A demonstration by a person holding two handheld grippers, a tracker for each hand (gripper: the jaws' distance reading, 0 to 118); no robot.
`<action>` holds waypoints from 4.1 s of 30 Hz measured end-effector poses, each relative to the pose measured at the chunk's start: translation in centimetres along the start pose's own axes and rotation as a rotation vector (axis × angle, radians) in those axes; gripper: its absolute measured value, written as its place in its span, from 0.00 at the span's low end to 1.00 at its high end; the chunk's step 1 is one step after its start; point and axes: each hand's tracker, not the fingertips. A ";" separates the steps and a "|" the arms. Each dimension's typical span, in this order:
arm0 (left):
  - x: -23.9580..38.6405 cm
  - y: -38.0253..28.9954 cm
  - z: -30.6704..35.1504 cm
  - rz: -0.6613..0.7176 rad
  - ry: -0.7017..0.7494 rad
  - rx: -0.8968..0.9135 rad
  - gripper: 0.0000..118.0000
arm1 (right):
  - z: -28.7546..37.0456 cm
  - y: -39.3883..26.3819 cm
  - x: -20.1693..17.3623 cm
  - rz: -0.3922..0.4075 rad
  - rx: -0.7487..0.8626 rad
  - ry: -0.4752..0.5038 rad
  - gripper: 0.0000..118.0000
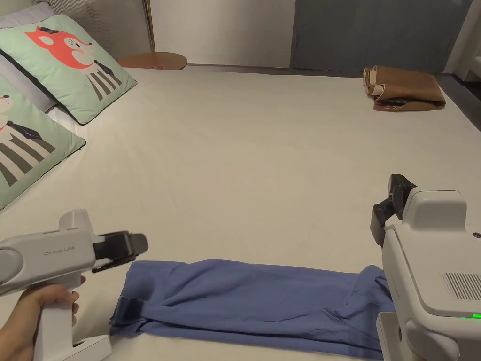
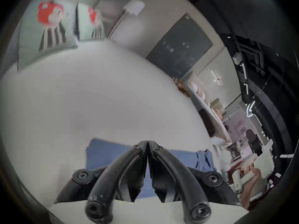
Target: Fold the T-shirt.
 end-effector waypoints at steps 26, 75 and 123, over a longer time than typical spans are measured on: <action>-8.4 -3.7 -5.1 0.212 -0.024 -0.161 0.25 | -2.4 -2.5 -0.3 0.034 -0.099 -0.010 0.00; 18.0 -12.2 -15.2 -0.285 0.197 -0.356 0.08 | 1.5 -1.9 6.6 -0.018 -0.072 -0.073 0.00; 20.8 -23.3 -15.1 -0.619 0.246 -0.034 0.00 | 1.3 -3.0 9.2 -0.028 -0.109 -0.097 0.00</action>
